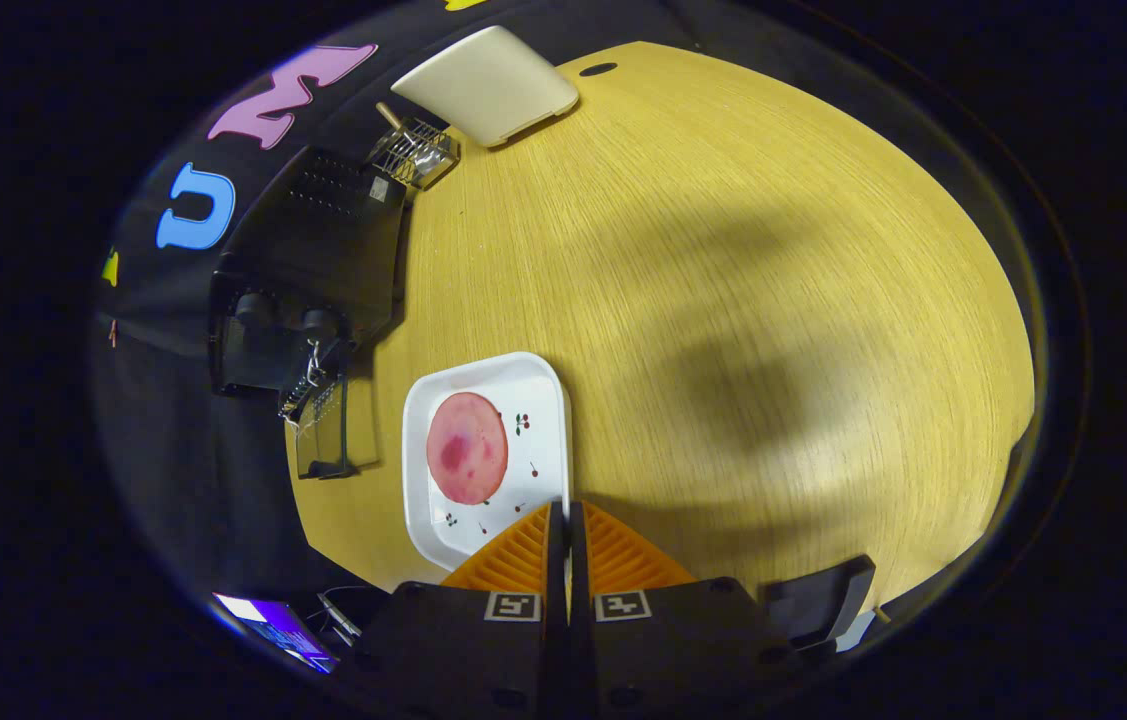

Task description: Open the toaster oven, put the food inside, and close the toaster oven door.

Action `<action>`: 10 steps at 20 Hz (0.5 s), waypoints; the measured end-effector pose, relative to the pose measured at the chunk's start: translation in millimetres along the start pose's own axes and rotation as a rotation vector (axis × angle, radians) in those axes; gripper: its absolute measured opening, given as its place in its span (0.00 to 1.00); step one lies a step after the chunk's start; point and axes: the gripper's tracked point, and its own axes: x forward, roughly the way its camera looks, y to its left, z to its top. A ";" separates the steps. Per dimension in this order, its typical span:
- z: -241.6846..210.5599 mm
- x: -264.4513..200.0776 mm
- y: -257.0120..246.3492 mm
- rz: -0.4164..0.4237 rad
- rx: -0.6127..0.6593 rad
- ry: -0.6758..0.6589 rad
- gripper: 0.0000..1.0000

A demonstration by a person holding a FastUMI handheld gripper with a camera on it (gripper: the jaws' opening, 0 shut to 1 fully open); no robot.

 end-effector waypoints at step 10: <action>-21.8 -55.1 26.1 0.056 0.209 -0.162 0.05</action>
